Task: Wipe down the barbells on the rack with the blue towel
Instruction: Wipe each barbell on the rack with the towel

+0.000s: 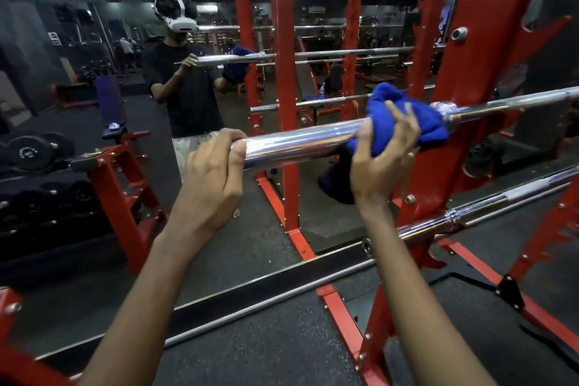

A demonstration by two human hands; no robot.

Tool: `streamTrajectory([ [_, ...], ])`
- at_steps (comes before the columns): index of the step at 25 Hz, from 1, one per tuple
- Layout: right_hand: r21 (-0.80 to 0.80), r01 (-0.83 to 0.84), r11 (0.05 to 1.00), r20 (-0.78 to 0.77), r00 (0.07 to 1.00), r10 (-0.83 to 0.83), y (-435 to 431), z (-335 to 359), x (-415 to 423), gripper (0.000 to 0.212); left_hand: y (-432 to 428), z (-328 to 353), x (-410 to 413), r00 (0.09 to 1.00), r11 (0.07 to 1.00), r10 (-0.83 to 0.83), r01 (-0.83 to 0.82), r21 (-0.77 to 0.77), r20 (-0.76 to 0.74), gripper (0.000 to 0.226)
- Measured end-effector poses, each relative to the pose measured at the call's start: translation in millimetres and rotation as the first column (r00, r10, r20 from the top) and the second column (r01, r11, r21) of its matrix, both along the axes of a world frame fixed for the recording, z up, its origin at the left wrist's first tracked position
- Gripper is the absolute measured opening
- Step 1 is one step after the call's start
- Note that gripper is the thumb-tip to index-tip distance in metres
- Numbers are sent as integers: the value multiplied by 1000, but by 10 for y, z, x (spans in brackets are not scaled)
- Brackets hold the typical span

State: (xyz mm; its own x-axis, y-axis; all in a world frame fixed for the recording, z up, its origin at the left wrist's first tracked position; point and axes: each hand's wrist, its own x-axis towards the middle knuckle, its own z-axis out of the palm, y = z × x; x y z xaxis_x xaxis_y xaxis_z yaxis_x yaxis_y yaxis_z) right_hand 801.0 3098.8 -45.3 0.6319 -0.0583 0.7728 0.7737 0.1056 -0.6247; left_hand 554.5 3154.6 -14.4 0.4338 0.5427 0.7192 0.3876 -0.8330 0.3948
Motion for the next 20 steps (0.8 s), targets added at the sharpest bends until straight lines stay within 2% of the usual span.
streamTrajectory([
  [2, -153, -21, 988, 178, 983, 49, -15, -134, -379, 46, -12, 244, 31, 990, 966, 107, -125, -228, -89, 48],
  [4, -268, -5, 963, 353, 930, 103, -86, -168, -358, 48, 37, 435, 55, 974, 836, 130, -209, -507, -187, 60],
  [5, -283, 32, 959, 398, 913, 87, -112, -138, -218, 49, 105, 457, 60, 972, 796, 105, -209, -567, -212, 65],
  [6, -276, 73, 958, 393, 918, 43, -136, -109, -50, 50, 148, 446, 52, 972, 798, 88, -199, -569, -216, 68],
  [7, -250, 102, 963, 347, 938, -9, -158, -78, 121, 52, 171, 387, 34, 980, 842, 84, -165, -513, -178, 68],
  [9, -187, 91, 978, 230, 972, -46, -208, -37, 364, 58, 138, 191, -31, 999, 952, 17, -8, -307, 27, 50],
  [11, -129, 49, 990, 162, 986, -27, -188, -21, 314, 61, 113, 0, -95, 980, 980, -123, 144, -134, 155, 40],
  [14, -102, -40, 994, 109, 993, 51, -63, -93, -204, 55, 106, -184, -93, 963, 961, -171, 209, -181, 208, 45],
  [16, -116, -103, 988, 210, 969, 126, 45, -251, -656, 48, 91, -190, -58, 954, 952, -155, 214, -220, 258, 47],
  [17, -141, -124, 982, 313, 936, 163, 87, -346, -839, 45, 78, -183, -42, 950, 949, -148, 215, -230, 276, 48],
  [18, -172, -141, 975, 428, 881, 203, 110, -436, -951, 45, 70, -173, -29, 946, 946, -146, 219, -238, 289, 48],
  [20, -253, -137, 958, 606, 749, 267, 115, -578, -893, 59, 69, -162, -28, 944, 944, -140, 219, -248, 298, 49],
])
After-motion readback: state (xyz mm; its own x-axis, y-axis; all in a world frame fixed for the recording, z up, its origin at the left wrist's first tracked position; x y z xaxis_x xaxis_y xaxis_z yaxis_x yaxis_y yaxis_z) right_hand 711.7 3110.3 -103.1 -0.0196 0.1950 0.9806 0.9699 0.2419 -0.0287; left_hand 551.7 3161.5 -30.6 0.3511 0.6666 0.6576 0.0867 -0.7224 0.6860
